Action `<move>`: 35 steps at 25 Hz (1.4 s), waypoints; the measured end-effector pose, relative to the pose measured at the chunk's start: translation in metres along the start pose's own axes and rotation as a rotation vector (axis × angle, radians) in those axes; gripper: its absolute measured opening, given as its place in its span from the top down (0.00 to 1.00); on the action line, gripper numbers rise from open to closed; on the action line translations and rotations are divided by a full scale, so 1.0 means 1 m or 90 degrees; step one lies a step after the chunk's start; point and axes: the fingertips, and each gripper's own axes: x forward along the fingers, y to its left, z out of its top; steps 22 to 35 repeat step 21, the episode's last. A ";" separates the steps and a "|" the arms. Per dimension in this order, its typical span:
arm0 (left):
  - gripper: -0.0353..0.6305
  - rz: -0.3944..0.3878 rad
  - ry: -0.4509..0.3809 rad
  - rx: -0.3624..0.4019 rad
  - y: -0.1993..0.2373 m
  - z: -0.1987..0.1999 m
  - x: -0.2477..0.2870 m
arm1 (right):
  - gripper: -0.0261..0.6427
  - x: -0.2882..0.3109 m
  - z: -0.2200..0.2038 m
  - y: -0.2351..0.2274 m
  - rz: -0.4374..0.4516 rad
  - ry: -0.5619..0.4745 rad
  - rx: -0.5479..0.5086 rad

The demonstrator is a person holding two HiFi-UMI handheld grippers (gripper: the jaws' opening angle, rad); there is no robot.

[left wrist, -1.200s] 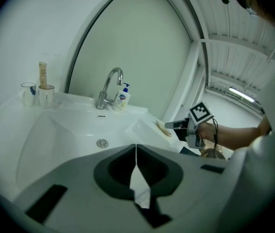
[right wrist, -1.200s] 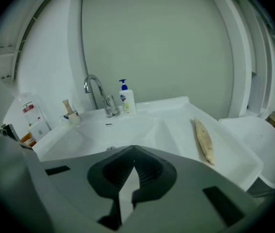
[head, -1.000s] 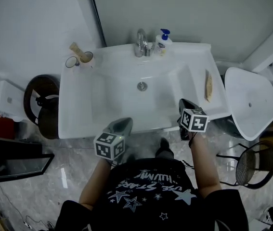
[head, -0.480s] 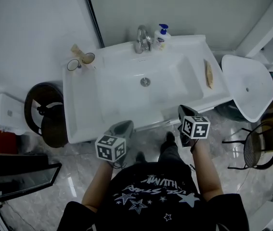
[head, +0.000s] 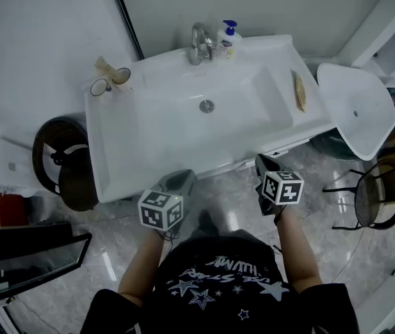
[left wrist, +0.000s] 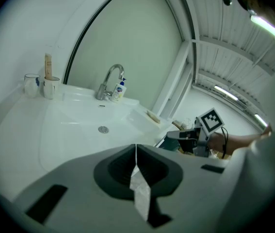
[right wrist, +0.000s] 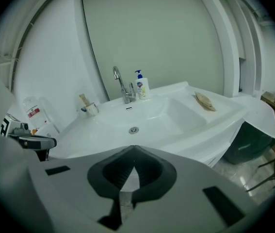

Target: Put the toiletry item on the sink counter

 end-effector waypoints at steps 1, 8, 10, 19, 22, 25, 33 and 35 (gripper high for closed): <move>0.92 0.000 0.001 0.001 -0.002 -0.001 -0.001 | 0.94 0.000 -0.001 0.003 0.005 0.000 0.000; 0.92 0.001 0.001 0.010 -0.025 -0.009 -0.002 | 0.94 -0.014 -0.009 0.010 0.032 -0.006 -0.008; 0.92 0.000 -0.002 0.016 -0.038 -0.010 -0.002 | 0.94 -0.024 -0.013 0.007 0.036 -0.006 -0.013; 0.92 0.000 -0.012 0.026 -0.100 -0.030 -0.016 | 0.94 -0.072 -0.028 0.000 0.061 -0.017 -0.022; 0.92 0.004 -0.011 0.029 -0.111 -0.037 -0.020 | 0.94 -0.083 -0.033 0.001 0.069 -0.022 -0.022; 0.92 0.004 -0.011 0.029 -0.111 -0.037 -0.020 | 0.94 -0.083 -0.033 0.001 0.069 -0.022 -0.022; 0.92 0.004 -0.011 0.029 -0.111 -0.037 -0.020 | 0.94 -0.083 -0.033 0.001 0.069 -0.022 -0.022; 0.92 0.004 -0.011 0.029 -0.111 -0.037 -0.020 | 0.94 -0.083 -0.033 0.001 0.069 -0.022 -0.022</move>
